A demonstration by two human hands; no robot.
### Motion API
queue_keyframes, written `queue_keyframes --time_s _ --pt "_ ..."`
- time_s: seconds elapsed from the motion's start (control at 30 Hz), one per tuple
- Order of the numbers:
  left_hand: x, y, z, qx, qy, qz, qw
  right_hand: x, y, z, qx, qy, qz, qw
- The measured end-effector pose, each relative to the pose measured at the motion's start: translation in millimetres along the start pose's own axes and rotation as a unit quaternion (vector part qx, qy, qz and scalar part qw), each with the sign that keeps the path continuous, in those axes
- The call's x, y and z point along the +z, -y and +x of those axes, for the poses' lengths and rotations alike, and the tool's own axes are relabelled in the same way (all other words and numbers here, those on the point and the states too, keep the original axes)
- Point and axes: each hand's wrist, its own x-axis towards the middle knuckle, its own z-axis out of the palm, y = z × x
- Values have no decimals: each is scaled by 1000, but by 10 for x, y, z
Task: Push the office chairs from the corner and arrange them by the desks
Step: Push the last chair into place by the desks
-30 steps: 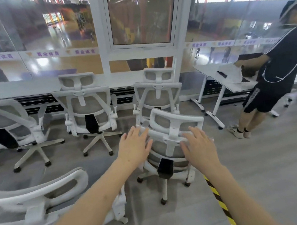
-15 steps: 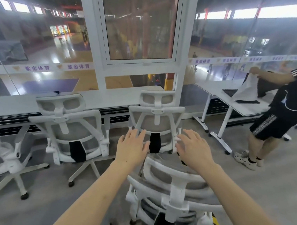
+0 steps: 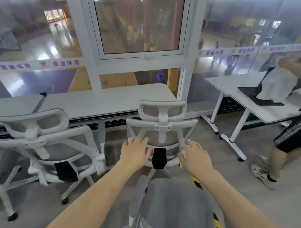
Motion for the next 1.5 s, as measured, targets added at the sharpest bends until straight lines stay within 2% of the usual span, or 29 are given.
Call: queue_keyframes --time_s 0.2,0.43,0.57,0.73,1.1,1.3,1.5 --pt "217 185 976 -23 22 4 999 301 -240 1005 -7 51 18 999" --pt "686 441 2222 -27 82 58 995 711 -574 2077 -10 114 3 993" --pt "947 541 2619 -11 132 81 988 997 -799 2491 -14 153 -24 988" --pt "1194 496 2568 -40 105 40 993 1242 -1050 2551 -36 179 -21 983" --pt "1063 -157 2262 -84 152 -20 985 995 -1661 2666 -103 198 -57 973" --pt "1131 -406 1925 -142 135 -47 979 897 -1781 2481 -130 217 -45 966" --pt "1053 -392 1831 -159 164 -53 972 916 -1742 2479 -137 228 -27 964"
